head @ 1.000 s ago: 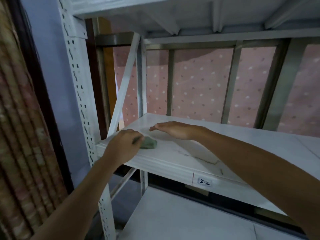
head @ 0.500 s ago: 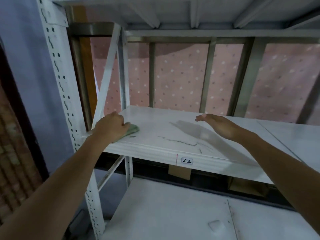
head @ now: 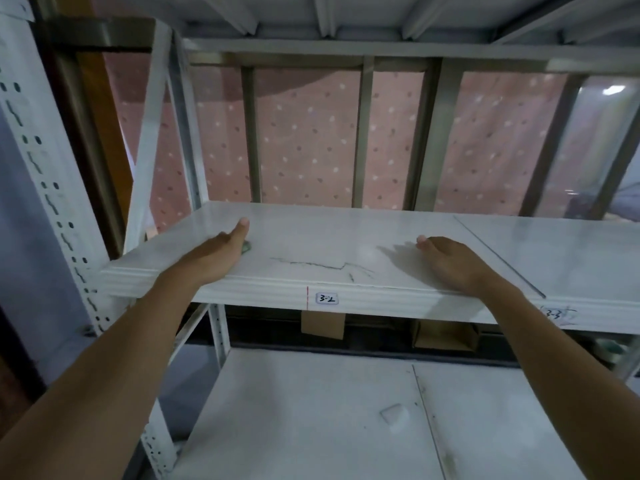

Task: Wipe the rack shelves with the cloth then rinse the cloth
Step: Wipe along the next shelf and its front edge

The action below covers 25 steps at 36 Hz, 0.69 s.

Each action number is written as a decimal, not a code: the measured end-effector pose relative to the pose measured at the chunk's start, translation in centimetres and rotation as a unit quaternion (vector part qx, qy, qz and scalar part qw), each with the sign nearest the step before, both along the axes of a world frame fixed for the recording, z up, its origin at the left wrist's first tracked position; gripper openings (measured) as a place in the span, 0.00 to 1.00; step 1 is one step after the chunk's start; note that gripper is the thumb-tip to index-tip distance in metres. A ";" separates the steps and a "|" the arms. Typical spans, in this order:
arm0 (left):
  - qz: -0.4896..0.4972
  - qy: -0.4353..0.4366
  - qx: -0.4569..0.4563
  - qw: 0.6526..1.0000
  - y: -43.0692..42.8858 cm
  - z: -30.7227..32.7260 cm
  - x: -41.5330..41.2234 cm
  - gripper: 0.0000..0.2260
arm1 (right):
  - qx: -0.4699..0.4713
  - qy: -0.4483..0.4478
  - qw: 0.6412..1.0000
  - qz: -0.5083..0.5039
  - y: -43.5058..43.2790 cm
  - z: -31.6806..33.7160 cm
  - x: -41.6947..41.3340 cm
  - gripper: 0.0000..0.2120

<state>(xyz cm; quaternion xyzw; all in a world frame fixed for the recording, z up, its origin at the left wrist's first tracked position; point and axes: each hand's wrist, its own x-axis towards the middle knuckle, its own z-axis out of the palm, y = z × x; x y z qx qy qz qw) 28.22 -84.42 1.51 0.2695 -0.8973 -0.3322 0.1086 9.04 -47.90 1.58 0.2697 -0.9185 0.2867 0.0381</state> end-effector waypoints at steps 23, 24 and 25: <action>-0.255 -0.079 0.099 0.959 14.5 1.8 -8.0 0.39 | -0.133 -0.002 0.987 -0.092 1.9 -0.7 0.2 0.36; -0.265 -0.087 0.097 0.955 15.0 1.8 -7.9 0.39 | -0.134 -0.002 0.987 -0.091 1.9 -0.7 0.1 0.36; -0.274 -0.092 0.096 0.952 15.5 1.8 -7.9 0.39 | -0.136 -0.001 0.987 -0.090 2.0 -0.7 0.2 0.36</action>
